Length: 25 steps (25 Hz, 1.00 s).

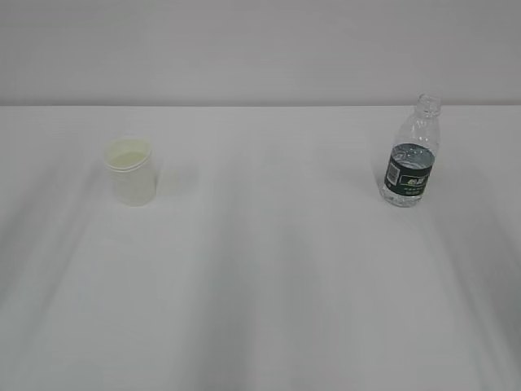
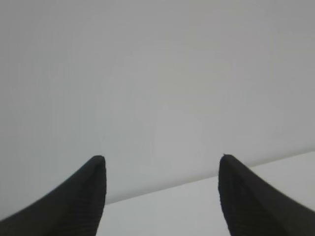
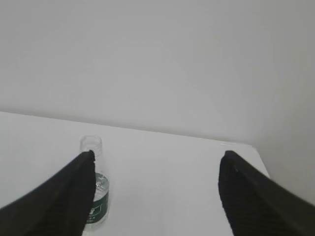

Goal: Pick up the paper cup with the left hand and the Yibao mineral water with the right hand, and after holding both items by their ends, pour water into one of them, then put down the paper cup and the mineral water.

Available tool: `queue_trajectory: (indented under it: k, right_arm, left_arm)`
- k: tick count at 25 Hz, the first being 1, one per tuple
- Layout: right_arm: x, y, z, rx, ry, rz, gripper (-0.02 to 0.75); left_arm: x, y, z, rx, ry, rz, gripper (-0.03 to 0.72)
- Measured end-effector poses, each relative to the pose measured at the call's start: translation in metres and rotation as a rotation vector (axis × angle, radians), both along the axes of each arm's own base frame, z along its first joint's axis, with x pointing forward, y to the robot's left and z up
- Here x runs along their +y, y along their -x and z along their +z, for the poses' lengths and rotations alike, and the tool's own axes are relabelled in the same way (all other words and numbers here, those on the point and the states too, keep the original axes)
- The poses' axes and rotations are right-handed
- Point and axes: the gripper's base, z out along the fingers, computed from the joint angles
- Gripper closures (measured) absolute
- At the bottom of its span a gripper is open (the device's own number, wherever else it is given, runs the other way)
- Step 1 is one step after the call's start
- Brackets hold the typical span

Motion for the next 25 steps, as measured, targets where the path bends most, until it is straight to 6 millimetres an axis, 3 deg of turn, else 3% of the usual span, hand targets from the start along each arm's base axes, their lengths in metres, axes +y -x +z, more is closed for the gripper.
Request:
queue_trajectory:
  k: [12,25]
  right_arm:
    - [-0.003,0.022,0.005,0.019,0.004,-0.049,0.148]
    - [-0.002,0.024,0.002,0.06,-0.054,-0.054,0.148]
  left_arm:
    - [0.001,0.013,-0.002,0.08,-0.048,-0.026,0.195]
    - [0.003,0.028,0.002,0.12,-0.067,-0.039,0.2]
